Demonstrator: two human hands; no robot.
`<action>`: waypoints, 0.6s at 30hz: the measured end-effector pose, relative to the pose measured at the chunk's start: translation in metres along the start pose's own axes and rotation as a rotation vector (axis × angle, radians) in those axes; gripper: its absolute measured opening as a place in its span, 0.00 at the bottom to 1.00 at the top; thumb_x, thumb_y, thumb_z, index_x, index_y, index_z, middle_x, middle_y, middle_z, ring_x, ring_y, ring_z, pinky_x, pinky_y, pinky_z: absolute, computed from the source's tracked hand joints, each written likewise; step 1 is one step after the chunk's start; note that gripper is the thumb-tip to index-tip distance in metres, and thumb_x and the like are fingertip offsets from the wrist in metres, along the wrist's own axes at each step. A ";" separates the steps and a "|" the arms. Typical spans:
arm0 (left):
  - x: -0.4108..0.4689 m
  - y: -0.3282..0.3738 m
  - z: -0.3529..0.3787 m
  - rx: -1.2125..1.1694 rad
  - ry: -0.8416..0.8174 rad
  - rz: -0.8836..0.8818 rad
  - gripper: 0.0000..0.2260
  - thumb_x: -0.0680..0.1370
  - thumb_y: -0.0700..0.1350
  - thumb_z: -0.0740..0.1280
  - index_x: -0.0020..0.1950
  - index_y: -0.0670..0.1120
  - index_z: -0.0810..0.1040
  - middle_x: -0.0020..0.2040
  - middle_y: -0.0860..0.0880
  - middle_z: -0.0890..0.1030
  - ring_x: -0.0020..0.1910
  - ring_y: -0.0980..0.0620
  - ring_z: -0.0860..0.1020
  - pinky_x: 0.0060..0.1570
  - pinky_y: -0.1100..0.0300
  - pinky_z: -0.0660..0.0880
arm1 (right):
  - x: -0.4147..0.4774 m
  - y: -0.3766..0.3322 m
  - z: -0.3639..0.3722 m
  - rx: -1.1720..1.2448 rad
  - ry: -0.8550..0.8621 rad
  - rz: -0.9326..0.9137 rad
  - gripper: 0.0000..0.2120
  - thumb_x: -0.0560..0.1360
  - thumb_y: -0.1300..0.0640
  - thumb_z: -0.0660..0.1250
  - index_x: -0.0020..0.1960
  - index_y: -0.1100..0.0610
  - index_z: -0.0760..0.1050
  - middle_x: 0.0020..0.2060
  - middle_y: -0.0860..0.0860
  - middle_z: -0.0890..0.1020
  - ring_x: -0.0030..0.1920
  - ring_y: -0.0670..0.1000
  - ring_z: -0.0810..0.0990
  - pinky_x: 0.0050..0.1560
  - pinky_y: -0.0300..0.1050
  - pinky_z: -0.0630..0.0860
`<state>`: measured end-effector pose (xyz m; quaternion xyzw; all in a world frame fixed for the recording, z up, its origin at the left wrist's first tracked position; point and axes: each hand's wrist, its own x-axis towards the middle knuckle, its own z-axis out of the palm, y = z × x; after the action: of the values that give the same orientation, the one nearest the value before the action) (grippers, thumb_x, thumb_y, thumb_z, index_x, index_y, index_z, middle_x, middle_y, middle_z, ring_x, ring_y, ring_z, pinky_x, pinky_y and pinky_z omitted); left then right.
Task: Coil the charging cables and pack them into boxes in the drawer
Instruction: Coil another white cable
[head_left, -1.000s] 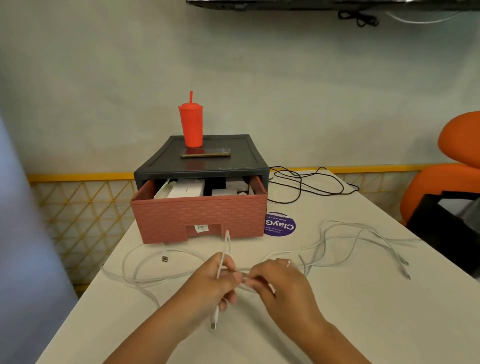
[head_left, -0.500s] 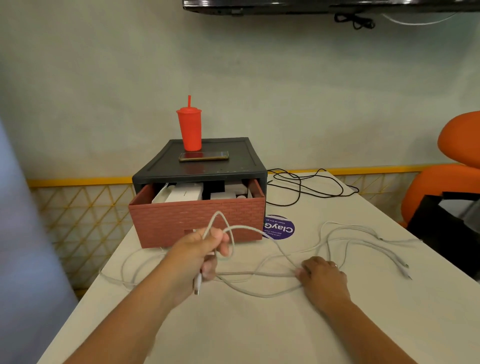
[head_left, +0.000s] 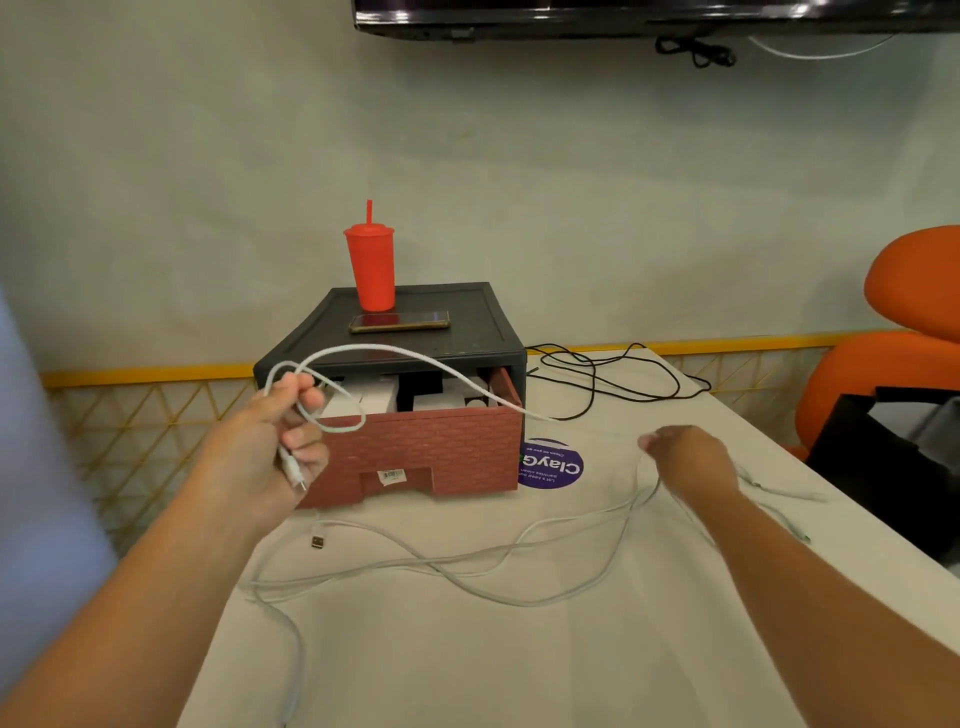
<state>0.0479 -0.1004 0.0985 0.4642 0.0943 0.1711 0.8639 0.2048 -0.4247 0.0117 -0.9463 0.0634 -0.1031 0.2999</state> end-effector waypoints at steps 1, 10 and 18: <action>-0.001 -0.001 -0.004 0.018 0.006 -0.009 0.13 0.81 0.46 0.56 0.38 0.48 0.72 0.27 0.55 0.73 0.16 0.61 0.62 0.17 0.72 0.60 | 0.006 -0.003 -0.008 0.074 0.024 0.005 0.15 0.77 0.50 0.62 0.54 0.59 0.79 0.50 0.59 0.81 0.54 0.59 0.77 0.50 0.45 0.69; -0.010 -0.035 -0.012 0.275 0.028 -0.103 0.09 0.81 0.43 0.58 0.42 0.44 0.74 0.27 0.52 0.76 0.17 0.60 0.63 0.17 0.71 0.60 | 0.020 -0.016 -0.041 1.031 -0.004 -0.080 0.09 0.78 0.61 0.62 0.56 0.60 0.75 0.46 0.55 0.80 0.43 0.47 0.77 0.49 0.39 0.73; -0.020 -0.049 -0.014 0.460 0.003 -0.104 0.09 0.80 0.44 0.60 0.43 0.42 0.75 0.31 0.49 0.78 0.19 0.59 0.64 0.17 0.68 0.61 | 0.014 0.012 -0.039 1.134 0.082 -0.215 0.20 0.67 0.45 0.73 0.53 0.55 0.78 0.47 0.50 0.81 0.57 0.49 0.79 0.52 0.35 0.77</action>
<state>0.0350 -0.1227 0.0501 0.6431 0.1557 0.1010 0.7430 0.2084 -0.4583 0.0380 -0.6342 -0.0866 -0.1874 0.7451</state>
